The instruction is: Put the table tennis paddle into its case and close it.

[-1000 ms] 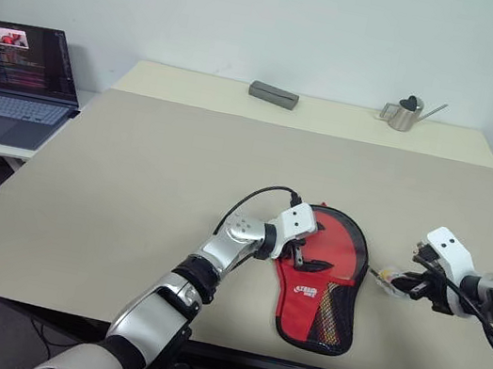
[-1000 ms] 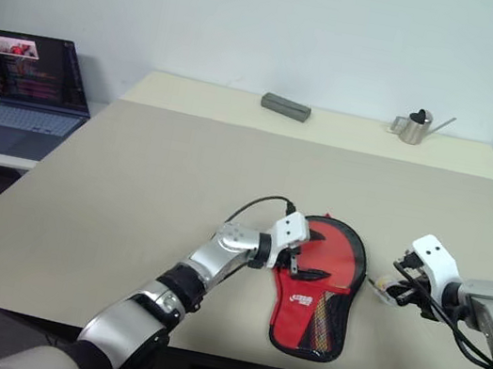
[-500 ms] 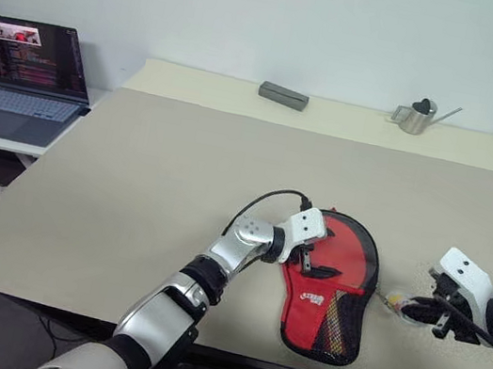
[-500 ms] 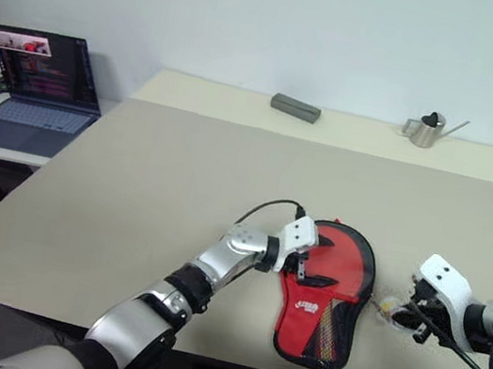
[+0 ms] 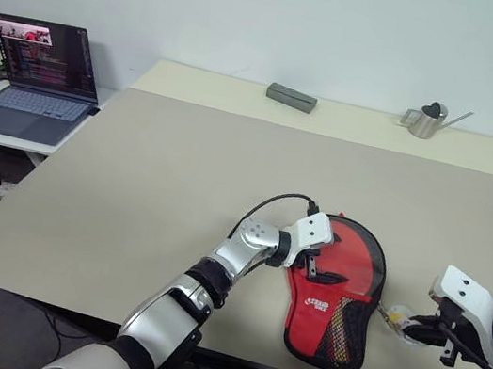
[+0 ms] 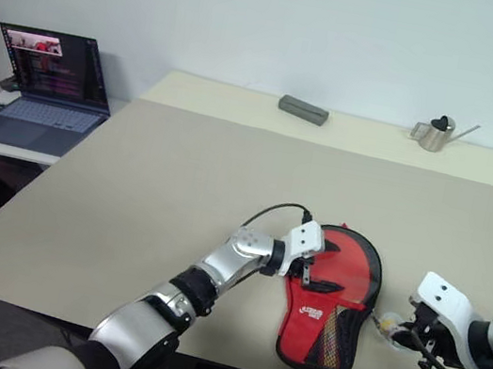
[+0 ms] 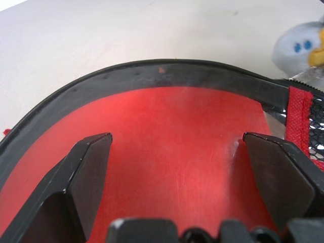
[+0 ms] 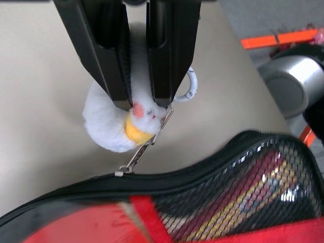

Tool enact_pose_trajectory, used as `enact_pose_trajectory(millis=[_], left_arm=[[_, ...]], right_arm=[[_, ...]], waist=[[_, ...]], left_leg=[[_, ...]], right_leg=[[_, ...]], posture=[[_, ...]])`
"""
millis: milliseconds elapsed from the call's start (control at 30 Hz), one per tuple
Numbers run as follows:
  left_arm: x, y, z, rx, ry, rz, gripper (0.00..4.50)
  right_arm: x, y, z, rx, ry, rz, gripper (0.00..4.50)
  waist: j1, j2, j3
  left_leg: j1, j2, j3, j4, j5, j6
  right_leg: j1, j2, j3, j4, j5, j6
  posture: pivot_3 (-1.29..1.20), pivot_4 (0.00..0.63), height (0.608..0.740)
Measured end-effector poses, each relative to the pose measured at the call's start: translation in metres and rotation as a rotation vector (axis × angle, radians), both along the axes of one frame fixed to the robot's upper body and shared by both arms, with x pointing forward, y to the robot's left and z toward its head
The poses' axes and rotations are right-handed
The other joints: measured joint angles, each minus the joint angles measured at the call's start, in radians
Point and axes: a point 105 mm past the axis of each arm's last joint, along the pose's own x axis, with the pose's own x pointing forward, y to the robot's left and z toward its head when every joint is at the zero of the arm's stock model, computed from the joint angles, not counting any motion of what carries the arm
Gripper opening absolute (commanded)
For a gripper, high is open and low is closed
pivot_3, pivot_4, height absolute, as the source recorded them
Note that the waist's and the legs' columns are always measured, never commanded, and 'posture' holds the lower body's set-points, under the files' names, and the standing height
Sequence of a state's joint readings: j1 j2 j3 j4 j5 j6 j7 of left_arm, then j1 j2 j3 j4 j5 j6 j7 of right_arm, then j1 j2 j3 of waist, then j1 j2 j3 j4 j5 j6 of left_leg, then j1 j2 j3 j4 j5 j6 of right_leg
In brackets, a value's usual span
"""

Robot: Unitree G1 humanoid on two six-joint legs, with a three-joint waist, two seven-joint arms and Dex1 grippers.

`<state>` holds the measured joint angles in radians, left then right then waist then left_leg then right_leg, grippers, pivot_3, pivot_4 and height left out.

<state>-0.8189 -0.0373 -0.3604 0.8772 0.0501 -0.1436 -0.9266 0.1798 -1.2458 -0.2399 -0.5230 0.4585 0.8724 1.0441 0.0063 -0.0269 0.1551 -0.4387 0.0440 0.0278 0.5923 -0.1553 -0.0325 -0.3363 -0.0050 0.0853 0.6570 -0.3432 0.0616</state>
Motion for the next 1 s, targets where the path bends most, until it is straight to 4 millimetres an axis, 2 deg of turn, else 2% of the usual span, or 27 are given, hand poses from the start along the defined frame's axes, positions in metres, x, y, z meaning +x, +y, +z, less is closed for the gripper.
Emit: enact_pose_trajectory(millis=[333, 567, 800, 1000], left_arm=[[-0.006, -0.008, -0.001, 0.006, -0.002, -0.029, 4.5], [-0.007, -0.011, -0.002, 0.033, -0.013, -0.05, 4.5], [-0.008, -0.013, -0.002, 0.083, -0.019, -0.096, 4.5], [-0.009, -0.013, -0.004, 0.097, -0.016, -0.101, 4.5]], right_arm=[[-0.017, 0.004, 0.001, -0.047, 0.008, 0.104, 0.02], [-0.022, 0.007, -0.005, -0.042, 0.028, 0.135, 0.01], [-0.025, 0.01, -0.01, -0.02, 0.053, 0.153, 0.01], [-0.037, 0.01, -0.014, -0.002, 0.103, 0.177, 0.01]], waist=[[0.019, 0.001, -0.002], [0.019, 0.001, -0.005], [0.018, 0.001, -0.006], [0.018, 0.0, -0.012]], left_leg=[[0.0, -0.002, -0.011, 0.001, -0.002, -0.003], [0.003, -0.003, -0.02, 0.001, -0.004, -0.005], [0.003, -0.002, -0.022, 0.001, -0.005, -0.006], [0.004, -0.002, -0.024, 0.001, -0.005, -0.007]], right_leg=[[0.003, -0.002, -0.013, -0.003, -0.004, -0.002], [0.018, -0.001, -0.022, -0.01, -0.005, -0.004], [0.02, 0.0, -0.024, -0.01, -0.007, -0.006], [0.022, 0.0, -0.025, -0.01, -0.007, -0.006]], posture=[[0.0, 0.15, 0.74], [0.0, 0.15, 0.74], [0.0, 0.15, 0.74], [0.0, 0.15, 0.74]])
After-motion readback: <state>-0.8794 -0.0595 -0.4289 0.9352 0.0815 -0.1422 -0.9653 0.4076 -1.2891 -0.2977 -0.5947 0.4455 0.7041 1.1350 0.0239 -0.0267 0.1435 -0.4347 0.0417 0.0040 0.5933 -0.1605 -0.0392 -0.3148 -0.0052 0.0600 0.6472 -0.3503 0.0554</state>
